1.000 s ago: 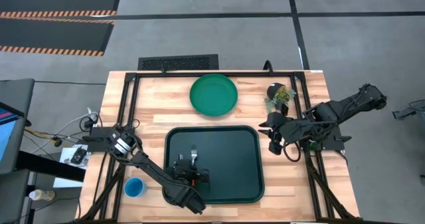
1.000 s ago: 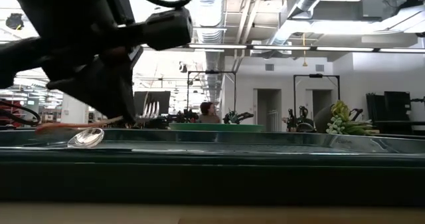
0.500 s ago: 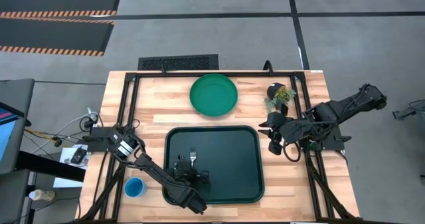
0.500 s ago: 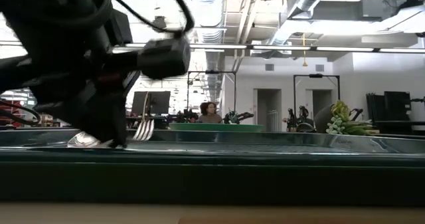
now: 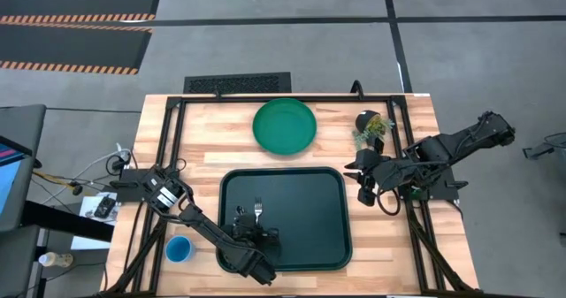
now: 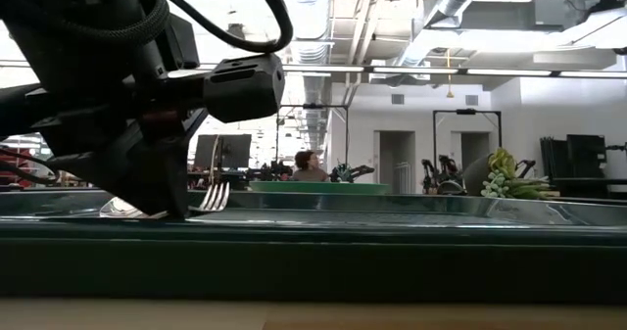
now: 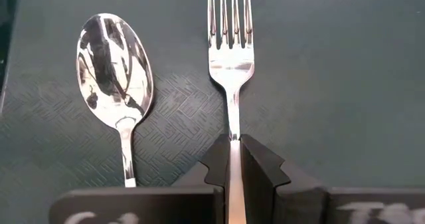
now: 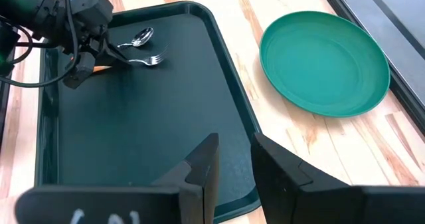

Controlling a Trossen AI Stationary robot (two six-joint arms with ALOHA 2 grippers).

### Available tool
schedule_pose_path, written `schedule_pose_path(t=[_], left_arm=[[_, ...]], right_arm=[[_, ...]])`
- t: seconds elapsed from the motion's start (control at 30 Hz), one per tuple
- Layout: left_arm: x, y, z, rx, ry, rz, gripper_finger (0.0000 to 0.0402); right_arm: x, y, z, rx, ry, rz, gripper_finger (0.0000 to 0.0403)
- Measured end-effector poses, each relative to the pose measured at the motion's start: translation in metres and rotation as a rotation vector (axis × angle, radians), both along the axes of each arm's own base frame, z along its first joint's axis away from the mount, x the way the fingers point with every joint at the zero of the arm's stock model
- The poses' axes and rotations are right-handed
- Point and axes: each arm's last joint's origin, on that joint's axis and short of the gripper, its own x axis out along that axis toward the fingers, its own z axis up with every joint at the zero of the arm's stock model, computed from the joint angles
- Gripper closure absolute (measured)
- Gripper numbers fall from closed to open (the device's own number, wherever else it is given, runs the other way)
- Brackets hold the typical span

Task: Pick and place plate/cup/fork/spoon on tray
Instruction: Put the orange fork on the black tray to the left of the orange spoon, then put the green plate on the right of the black tray beside the orange fork

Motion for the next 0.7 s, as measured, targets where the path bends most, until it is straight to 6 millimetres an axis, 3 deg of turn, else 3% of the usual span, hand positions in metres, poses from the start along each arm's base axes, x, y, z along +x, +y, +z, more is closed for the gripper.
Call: schedule_pose_path(t=[0.33,0.7], left_arm=[[0.0000,0.0000,0.0000,0.001,0.003,-0.005,0.0380],[-0.0002,-0.0002,0.0003,0.005,0.013,-0.019,0.0284]], right_arm=[[0.0000,0.0000,0.0000,0.004,0.000,-0.001,0.0290],[0.0000,0.0001,0.0000,0.004,0.000,0.000,0.0290]])
